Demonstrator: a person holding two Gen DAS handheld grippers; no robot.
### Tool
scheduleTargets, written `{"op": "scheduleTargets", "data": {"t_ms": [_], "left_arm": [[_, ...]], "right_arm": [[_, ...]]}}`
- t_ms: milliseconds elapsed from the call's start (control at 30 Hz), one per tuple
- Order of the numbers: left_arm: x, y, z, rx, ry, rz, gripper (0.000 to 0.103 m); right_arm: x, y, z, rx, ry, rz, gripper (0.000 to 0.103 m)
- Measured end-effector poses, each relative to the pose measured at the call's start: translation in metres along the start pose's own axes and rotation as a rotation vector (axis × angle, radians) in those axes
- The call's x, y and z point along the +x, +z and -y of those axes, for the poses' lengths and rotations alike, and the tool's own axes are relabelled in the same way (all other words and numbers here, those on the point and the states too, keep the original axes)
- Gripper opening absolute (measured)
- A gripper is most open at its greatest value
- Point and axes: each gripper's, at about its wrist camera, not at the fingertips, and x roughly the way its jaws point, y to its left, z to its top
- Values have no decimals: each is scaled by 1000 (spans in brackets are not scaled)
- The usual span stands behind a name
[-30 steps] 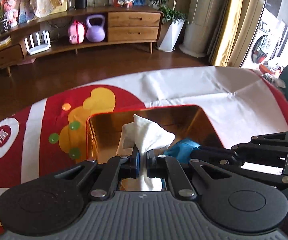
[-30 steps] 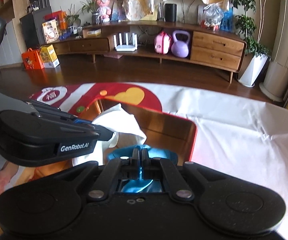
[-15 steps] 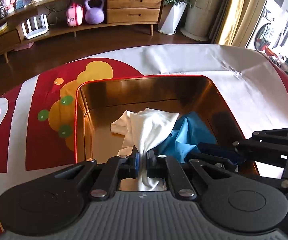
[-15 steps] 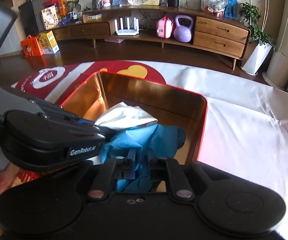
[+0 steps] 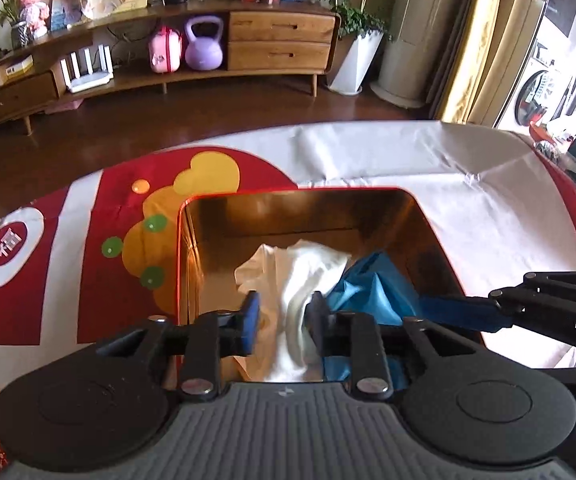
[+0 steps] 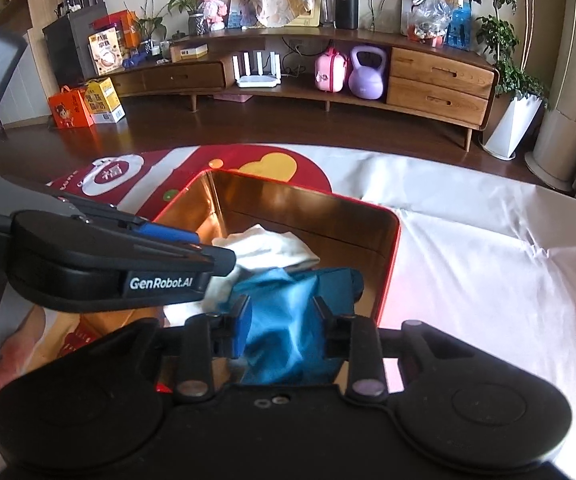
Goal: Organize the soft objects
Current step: 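Release the white cloth into the red tin while the right gripper releases the gloves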
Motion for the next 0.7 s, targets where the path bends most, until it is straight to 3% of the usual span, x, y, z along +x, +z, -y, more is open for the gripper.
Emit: {"op": "scheduleTargets", "data": {"t_ms": [33, 67, 100, 500, 700], "left_arm": [[-3, 1, 0, -1, -1, 4, 43], [-7, 1, 0, -1, -3, 10, 63], [-11, 2, 1, 0, 0, 21, 71], [-76, -2, 2, -1, 14, 92, 71], [-119, -10, 6, -2, 9, 132, 74]], "right_arm": [[-3, 0, 1, 4, 2, 4, 32], [-6, 1, 1, 6, 3, 6, 32], [-10, 1, 1, 4, 5, 10, 33], [-77, 3, -10, -13, 27, 89, 57], [-115, -1, -17, -15, 34, 121, 63]]}}
